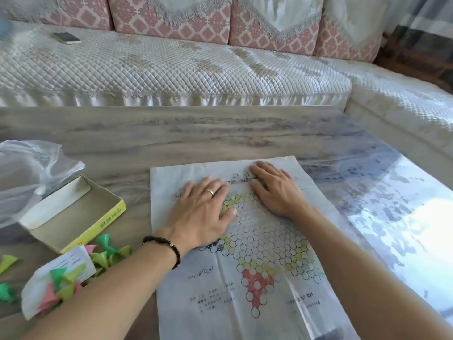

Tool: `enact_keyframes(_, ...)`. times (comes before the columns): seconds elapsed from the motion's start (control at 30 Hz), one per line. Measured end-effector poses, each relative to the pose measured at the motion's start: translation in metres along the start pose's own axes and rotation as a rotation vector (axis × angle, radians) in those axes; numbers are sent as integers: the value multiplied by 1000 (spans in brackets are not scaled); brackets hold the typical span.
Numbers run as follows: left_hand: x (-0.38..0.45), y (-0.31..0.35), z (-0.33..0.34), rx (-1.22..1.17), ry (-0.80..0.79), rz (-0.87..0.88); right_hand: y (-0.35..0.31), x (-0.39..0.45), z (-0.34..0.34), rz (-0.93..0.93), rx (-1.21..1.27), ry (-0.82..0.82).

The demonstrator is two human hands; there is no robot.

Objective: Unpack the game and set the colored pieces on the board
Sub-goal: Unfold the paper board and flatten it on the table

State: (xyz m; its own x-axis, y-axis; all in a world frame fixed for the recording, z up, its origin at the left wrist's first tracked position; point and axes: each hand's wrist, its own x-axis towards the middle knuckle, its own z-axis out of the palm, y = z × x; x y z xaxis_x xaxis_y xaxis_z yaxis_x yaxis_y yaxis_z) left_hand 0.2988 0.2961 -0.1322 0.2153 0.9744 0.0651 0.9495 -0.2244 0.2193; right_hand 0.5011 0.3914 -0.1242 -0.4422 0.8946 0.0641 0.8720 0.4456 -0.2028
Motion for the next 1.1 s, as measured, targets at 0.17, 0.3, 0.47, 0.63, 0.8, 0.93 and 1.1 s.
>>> enact_keyframes(0.17,-8,2,-4,82,-98,-33,5,2,-12,191,-75,1)
enact_keyframes(0.3,-7,3,-4,85,-99,-44,-47,-49,-5,-1,35,23)
enact_keyframes(0.47,-29,-2,-10,75,-152,-35,-3,-64,-5,151,-93,-103)
enact_keyframes(0.63,-36,45,-15,-85,-9,114,0,-65,-5,179,-98,-86)
enact_keyframes(0.8,-48,76,7,-43,-35,53,0,-65,-8,161,-95,-47)
enact_keyframes(0.93,-85,59,-1,29,-109,61,-2,-64,-7,186,-107,-68)
enact_keyframes(1.1,-97,55,-7,41,-143,64,-51,-85,-11,97,-185,122)
